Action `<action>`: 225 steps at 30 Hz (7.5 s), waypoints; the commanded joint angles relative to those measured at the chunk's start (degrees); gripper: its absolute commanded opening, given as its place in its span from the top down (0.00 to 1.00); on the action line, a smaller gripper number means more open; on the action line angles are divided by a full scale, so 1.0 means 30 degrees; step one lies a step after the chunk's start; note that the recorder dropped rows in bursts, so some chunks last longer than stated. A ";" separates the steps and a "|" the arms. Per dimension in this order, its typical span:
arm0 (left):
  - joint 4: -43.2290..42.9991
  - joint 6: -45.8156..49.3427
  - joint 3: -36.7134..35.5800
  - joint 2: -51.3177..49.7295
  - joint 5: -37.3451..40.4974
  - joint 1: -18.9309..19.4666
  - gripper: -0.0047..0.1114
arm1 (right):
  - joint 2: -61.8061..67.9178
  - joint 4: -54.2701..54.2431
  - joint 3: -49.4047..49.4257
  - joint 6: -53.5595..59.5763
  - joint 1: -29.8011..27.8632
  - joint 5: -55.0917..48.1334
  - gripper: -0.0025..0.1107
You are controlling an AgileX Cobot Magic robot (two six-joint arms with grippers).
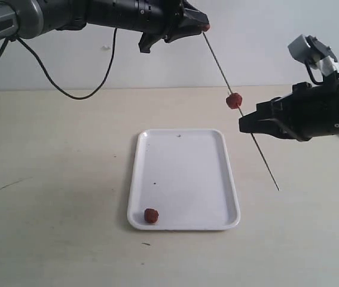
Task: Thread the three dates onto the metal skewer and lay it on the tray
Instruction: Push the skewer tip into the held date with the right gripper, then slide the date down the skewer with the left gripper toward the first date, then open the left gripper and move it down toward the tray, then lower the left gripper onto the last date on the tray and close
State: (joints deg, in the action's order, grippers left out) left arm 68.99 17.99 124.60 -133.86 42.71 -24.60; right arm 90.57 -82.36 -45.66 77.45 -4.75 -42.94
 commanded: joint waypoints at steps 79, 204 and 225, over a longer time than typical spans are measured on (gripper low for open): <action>-0.1334 0.0864 -0.0038 0.0089 0.3297 -0.2087 0.75 | -0.0154 -0.5863 -0.2468 0.4245 0.0004 0.0864 0.98; -3.2380 -2.8655 -1.6489 0.4304 0.0668 -1.0440 0.57 | -0.1053 0.3361 -0.1284 -0.2503 0.0002 0.4244 0.98; -3.1743 -2.8156 -1.6448 0.3962 0.0535 -1.0440 0.73 | -0.1053 0.3361 -0.1284 -0.2552 0.0002 0.4236 0.98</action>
State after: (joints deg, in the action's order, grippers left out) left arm -27.55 -67.19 75.30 -121.36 43.92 -56.23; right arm 87.93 -72.16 -49.58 69.83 -4.74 -29.85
